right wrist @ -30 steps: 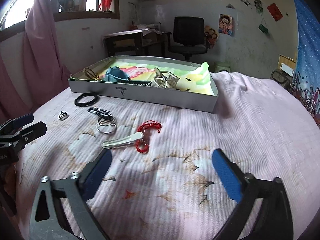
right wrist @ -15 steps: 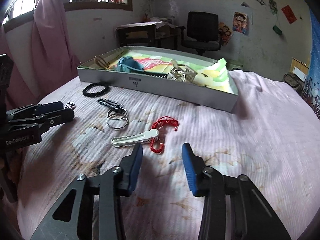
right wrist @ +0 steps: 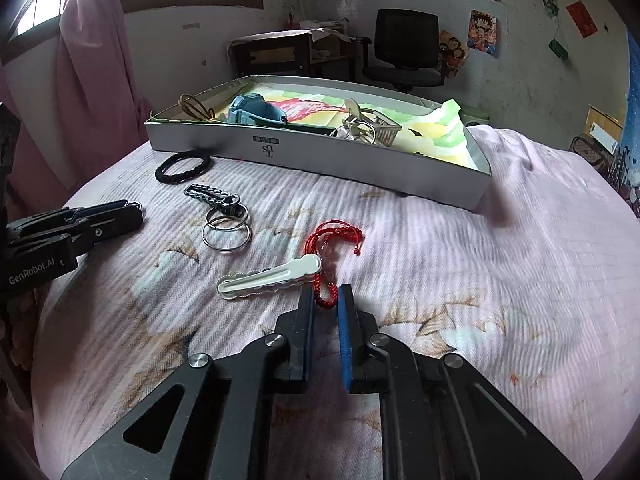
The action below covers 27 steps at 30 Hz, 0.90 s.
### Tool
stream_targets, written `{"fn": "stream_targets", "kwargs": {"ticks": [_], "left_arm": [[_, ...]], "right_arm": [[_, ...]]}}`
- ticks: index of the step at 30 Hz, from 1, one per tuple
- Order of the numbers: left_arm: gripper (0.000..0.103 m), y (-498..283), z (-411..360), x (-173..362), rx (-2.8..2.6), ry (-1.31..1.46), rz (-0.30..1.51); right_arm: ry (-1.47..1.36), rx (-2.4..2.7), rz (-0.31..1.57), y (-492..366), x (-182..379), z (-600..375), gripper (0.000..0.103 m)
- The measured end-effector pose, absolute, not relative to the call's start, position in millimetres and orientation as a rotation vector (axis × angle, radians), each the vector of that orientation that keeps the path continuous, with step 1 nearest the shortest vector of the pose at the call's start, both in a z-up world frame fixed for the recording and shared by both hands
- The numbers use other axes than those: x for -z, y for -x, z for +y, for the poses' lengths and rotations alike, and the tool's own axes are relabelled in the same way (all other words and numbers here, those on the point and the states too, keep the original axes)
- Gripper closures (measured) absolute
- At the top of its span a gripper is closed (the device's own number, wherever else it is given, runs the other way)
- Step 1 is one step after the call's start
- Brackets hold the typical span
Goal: Organize jewelry
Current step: 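Grasp the silver ring with the left tool while the right tool grasps the red beaded string, then carry the ring with the left tool into the box while the right tool carries the red beads there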
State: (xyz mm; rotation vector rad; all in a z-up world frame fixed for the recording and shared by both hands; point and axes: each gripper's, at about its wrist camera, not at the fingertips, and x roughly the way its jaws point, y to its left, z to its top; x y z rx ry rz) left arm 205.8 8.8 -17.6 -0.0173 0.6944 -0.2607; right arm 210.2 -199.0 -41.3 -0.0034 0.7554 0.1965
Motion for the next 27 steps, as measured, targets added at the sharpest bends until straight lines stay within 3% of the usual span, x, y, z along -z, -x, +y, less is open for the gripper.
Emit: {"fn": "stream_targets", "kwargs": {"ticks": [27], "left_arm": [[0.083,-192.7,6.6,-14.5,0.322,0.055,0.564]], "right_arm": [[-0.012,-0.118,0.531,-194.0,8.8,-208.0,0.097]]}}
